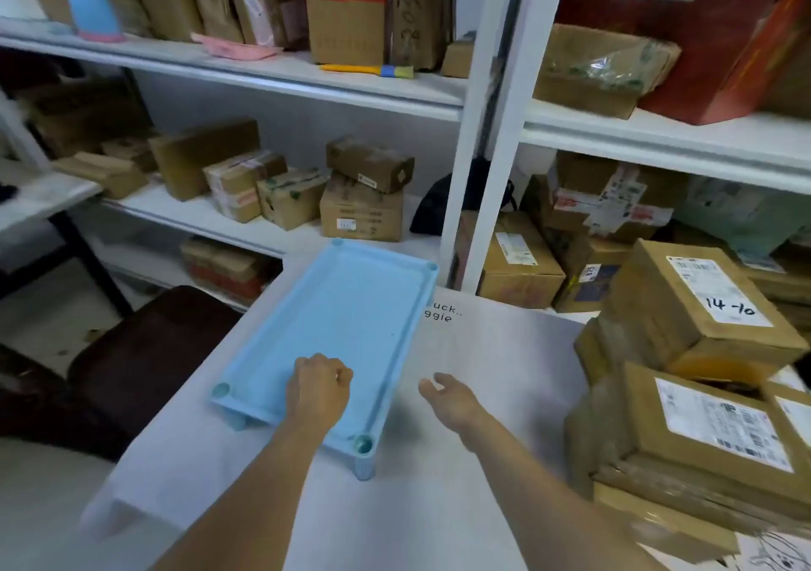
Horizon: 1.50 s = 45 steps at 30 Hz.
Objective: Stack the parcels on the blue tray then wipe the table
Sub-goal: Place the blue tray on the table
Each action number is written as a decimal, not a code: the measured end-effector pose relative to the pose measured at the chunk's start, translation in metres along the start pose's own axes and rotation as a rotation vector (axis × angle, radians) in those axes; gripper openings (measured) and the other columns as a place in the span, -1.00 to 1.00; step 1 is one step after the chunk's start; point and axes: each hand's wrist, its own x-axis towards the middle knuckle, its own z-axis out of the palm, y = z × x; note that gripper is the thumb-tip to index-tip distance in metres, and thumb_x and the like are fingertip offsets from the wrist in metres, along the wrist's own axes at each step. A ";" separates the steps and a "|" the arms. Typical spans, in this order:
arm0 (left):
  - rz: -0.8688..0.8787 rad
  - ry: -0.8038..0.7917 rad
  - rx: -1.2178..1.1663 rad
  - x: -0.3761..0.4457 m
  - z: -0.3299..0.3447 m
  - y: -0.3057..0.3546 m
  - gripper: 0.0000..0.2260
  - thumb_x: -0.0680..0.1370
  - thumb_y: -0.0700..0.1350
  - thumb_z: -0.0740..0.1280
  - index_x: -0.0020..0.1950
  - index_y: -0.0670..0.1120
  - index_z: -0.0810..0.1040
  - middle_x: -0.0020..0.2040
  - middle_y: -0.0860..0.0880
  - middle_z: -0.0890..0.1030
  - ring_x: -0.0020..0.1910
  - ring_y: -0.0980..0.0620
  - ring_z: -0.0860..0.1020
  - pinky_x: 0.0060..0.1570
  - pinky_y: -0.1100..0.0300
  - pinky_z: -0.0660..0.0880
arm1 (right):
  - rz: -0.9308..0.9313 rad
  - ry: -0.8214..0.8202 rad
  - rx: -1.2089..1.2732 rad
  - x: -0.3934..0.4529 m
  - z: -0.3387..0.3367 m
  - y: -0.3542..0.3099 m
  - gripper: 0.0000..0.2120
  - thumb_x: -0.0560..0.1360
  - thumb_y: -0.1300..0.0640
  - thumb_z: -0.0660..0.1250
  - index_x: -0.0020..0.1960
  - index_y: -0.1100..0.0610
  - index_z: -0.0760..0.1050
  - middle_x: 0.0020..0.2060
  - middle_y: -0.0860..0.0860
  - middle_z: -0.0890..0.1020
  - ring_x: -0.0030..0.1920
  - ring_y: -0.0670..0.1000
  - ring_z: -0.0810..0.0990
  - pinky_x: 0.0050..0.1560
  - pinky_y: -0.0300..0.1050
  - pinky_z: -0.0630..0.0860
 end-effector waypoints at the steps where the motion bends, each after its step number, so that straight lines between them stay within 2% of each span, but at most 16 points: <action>1: -0.022 -0.001 0.011 0.001 -0.003 -0.007 -0.74 0.60 -0.10 0.15 0.07 -0.07 0.63 0.10 -0.11 0.56 0.16 -0.11 0.41 0.02 0.04 0.47 | 0.032 -0.005 0.046 0.002 0.006 0.000 -0.46 0.61 -0.05 0.15 0.51 0.13 0.16 0.46 0.07 0.30 0.41 0.09 0.33 0.33 -0.06 0.29; 4: -0.106 0.052 -0.002 0.015 -0.005 -0.041 -0.75 0.60 -0.13 0.15 0.11 -0.05 0.61 0.15 -0.10 0.54 0.22 -0.10 0.38 0.04 0.07 0.44 | 0.133 -0.064 0.126 0.014 0.033 -0.005 -0.44 0.60 -0.02 0.16 0.53 0.11 0.11 0.44 0.08 0.33 0.29 0.09 0.42 0.10 -0.03 0.40; 7: -0.128 0.094 -0.079 0.027 -0.002 -0.067 -0.75 0.59 -0.16 0.22 0.24 -0.08 0.56 0.25 -0.11 0.51 0.30 -0.11 0.35 0.22 0.09 0.35 | 0.204 -0.102 0.207 0.023 0.054 -0.010 -0.46 0.59 0.07 0.17 0.51 0.16 0.11 0.30 0.11 0.44 0.11 0.08 0.50 -0.07 -0.10 0.40; 9: -0.134 0.110 -0.127 0.034 -0.001 -0.079 -0.72 0.58 -0.19 0.24 0.27 -0.12 0.53 0.30 -0.11 0.49 0.33 -0.11 0.35 0.30 0.10 0.30 | 0.212 -0.106 0.240 0.028 0.064 -0.013 -0.57 0.57 0.17 0.19 0.42 0.21 0.25 0.22 0.13 0.50 0.03 0.08 0.49 -0.08 -0.09 0.41; 11: -0.127 0.117 -0.142 0.039 0.000 -0.085 -0.71 0.59 -0.21 0.23 0.31 -0.15 0.51 0.33 -0.11 0.47 0.36 -0.10 0.33 0.34 0.10 0.28 | 0.214 -0.095 0.273 0.033 0.072 -0.014 -0.66 0.54 0.26 0.21 0.31 0.25 0.37 0.18 0.16 0.54 0.04 0.12 0.51 -0.05 -0.04 0.46; 14: -0.126 0.103 -0.122 0.046 0.001 -0.092 -0.68 0.59 -0.21 0.22 0.35 -0.15 0.47 0.37 -0.11 0.44 0.39 -0.09 0.31 0.38 0.09 0.25 | 0.222 -0.038 0.350 0.042 0.085 -0.016 -0.70 0.49 0.40 0.22 0.21 0.25 0.40 0.15 0.19 0.55 0.13 0.21 0.55 0.06 0.07 0.56; 16: -0.125 0.103 -0.092 0.049 0.002 -0.099 -0.67 0.59 -0.20 0.23 0.36 -0.15 0.46 0.37 -0.11 0.44 0.40 -0.10 0.31 0.39 0.06 0.25 | 0.246 0.015 0.355 0.047 0.092 -0.017 -0.70 0.46 0.47 0.18 0.15 0.24 0.41 0.09 0.18 0.54 0.08 0.21 0.55 0.01 0.06 0.57; 19: -0.156 0.112 0.015 0.051 0.003 -0.102 -0.63 0.59 -0.17 0.21 0.41 -0.10 0.39 0.43 -0.10 0.37 0.42 -0.08 0.28 0.37 -0.01 0.19 | 0.278 0.106 0.322 0.051 0.099 -0.014 -0.75 0.46 0.44 0.12 0.07 0.26 0.44 0.01 0.17 0.55 -0.03 0.16 0.53 -0.11 -0.06 0.51; 22: -0.274 0.118 0.062 0.049 0.003 -0.103 -0.58 0.58 -0.17 0.20 0.45 -0.12 0.28 0.46 -0.12 0.29 0.41 -0.10 0.27 0.32 -0.07 0.18 | 0.296 0.167 0.299 0.051 0.094 -0.007 -0.77 0.47 0.40 0.10 0.04 0.26 0.44 -0.06 0.15 0.52 -0.10 0.12 0.49 -0.13 -0.11 0.44; 26: -0.395 -0.002 -0.187 0.051 0.004 -0.092 -0.68 0.57 -0.27 0.15 0.33 -0.29 0.31 0.32 -0.27 0.37 0.23 -0.29 0.43 0.18 -0.11 0.35 | 0.308 0.209 0.244 0.044 0.070 0.011 -0.72 0.45 0.42 0.09 0.08 0.29 0.47 -0.09 0.16 0.52 -0.13 0.12 0.47 -0.16 -0.12 0.41; 32: -0.384 -0.099 -0.386 0.051 0.018 -0.057 -0.71 0.56 -0.30 0.10 0.23 -0.29 0.47 0.21 -0.33 0.52 0.18 -0.29 0.50 0.13 -0.02 0.44 | 0.327 0.281 0.197 0.025 0.028 0.035 -0.68 0.47 0.43 0.09 0.15 0.29 0.46 -0.09 0.13 0.50 -0.11 0.11 0.48 -0.16 -0.14 0.39; 38: -0.331 -0.125 -0.423 0.025 0.032 -0.003 -0.70 0.53 -0.31 0.13 0.21 -0.25 0.50 0.18 -0.30 0.55 0.14 -0.27 0.53 0.07 0.01 0.46 | 0.365 0.391 0.287 0.002 -0.007 0.073 -0.72 0.48 0.41 0.08 0.10 0.32 0.48 -0.16 0.19 0.52 -0.14 0.14 0.50 -0.22 -0.11 0.39; 40: -0.311 -0.136 -0.418 0.019 0.039 0.008 -0.70 0.53 -0.31 0.14 0.21 -0.25 0.51 0.16 -0.29 0.56 0.13 -0.26 0.54 0.05 0.01 0.47 | 0.376 0.410 0.313 -0.004 -0.015 0.082 -0.70 0.52 0.39 0.07 0.15 0.32 0.48 -0.21 0.16 0.51 -0.16 0.14 0.48 -0.25 -0.11 0.39; 43: -0.288 -0.142 -0.413 0.014 0.046 0.020 -0.70 0.52 -0.33 0.14 0.20 -0.25 0.53 0.15 -0.30 0.57 0.12 -0.27 0.54 0.03 0.02 0.48 | 0.380 0.400 0.289 -0.013 -0.029 0.089 -0.71 0.56 0.38 0.08 0.23 0.33 0.45 -0.27 0.04 0.45 -0.23 0.03 0.44 -0.16 -0.13 0.37; 45: -0.290 -0.141 -0.411 0.012 0.049 0.026 -0.70 0.52 -0.34 0.14 0.20 -0.26 0.52 0.16 -0.31 0.57 0.14 -0.27 0.53 0.06 0.01 0.47 | 0.372 0.405 0.319 -0.015 -0.035 0.093 -0.79 0.58 0.35 0.11 0.12 0.24 0.48 -0.32 -0.03 0.37 -0.33 -0.09 0.37 -0.10 -0.17 0.35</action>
